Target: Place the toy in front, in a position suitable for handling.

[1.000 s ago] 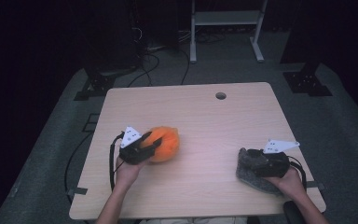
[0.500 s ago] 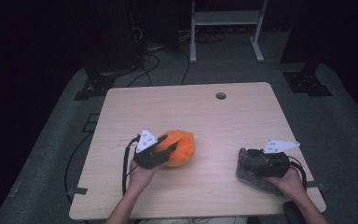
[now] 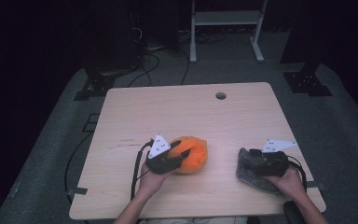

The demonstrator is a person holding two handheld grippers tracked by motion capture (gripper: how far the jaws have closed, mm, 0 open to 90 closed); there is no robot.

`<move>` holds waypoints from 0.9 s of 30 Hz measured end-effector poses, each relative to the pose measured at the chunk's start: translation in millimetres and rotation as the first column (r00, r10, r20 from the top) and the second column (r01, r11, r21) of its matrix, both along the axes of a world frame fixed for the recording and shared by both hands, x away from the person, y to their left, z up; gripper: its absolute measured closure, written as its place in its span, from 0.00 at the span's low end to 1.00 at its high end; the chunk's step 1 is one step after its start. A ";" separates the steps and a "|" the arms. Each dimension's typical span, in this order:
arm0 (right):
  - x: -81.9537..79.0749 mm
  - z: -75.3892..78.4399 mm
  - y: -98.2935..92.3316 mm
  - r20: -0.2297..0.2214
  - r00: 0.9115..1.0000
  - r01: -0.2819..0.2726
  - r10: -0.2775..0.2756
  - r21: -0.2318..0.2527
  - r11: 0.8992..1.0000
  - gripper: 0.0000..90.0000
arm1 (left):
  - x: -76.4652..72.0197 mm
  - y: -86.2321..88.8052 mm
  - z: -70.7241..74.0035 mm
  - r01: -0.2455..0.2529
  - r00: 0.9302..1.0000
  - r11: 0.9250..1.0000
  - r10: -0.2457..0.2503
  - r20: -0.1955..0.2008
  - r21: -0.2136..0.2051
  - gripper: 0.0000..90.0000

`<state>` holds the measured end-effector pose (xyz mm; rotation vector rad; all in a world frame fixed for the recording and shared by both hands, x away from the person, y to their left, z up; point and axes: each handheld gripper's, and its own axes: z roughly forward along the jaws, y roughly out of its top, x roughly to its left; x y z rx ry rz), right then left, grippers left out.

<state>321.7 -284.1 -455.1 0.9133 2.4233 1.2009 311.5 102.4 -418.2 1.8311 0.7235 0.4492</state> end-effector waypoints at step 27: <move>14.8 -15.9 2.3 -0.092 0.994 0.053 -0.064 -0.122 0.991 0.44 | -2.6 -2.4 -4.0 0.060 0.998 0.998 -0.059 -0.026 0.035 0.30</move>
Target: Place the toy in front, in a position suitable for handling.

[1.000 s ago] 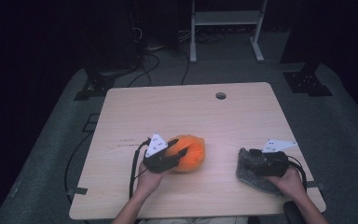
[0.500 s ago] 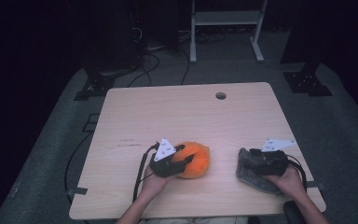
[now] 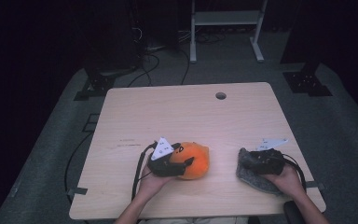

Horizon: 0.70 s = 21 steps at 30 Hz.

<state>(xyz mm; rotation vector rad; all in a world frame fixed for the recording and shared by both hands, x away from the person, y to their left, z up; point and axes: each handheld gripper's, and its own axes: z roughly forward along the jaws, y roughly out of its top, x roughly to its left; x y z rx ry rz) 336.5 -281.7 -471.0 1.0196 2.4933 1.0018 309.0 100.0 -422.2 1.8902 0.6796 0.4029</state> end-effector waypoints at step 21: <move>-2.5 0.6 2.1 -0.025 0.999 -0.030 0.030 0.017 0.999 0.84 | -1.6 31.3 7.6 -0.015 0.998 1.000 0.014 0.054 0.011 0.21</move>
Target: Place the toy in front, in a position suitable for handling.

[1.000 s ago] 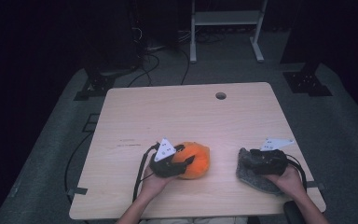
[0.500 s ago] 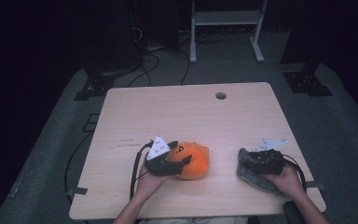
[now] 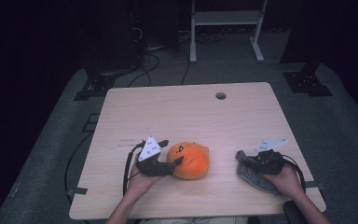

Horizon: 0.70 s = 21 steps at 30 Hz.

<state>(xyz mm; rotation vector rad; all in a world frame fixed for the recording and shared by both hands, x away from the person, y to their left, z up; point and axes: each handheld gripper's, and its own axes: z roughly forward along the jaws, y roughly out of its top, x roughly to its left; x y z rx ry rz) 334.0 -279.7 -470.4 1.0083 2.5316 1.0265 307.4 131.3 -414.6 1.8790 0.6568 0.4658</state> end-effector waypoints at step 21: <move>-21.3 65.6 16.2 0.227 0.971 -0.163 0.076 0.396 0.904 0.87 | 5.1 -5.4 -18.9 0.115 0.991 0.993 -0.112 -0.073 0.031 0.48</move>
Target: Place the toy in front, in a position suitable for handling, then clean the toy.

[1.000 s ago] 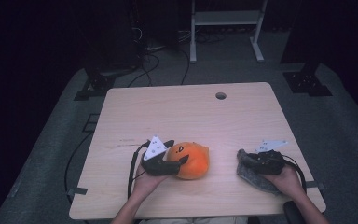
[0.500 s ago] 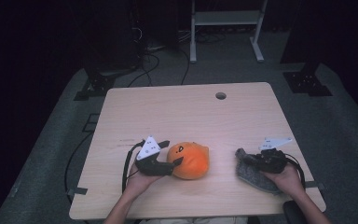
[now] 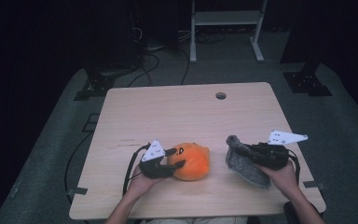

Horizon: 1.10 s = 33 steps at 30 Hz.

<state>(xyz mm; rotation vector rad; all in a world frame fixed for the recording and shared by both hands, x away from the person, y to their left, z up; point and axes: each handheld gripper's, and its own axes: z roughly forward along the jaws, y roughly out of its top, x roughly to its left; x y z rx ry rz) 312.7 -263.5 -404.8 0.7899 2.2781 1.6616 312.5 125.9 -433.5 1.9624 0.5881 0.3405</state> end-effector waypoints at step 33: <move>-0.3 -16.7 105.0 0.053 0.997 -0.046 0.058 -0.204 0.978 0.86 | 8.8 7.6 -0.5 0.007 0.999 1.000 -0.007 -0.049 -0.005 0.40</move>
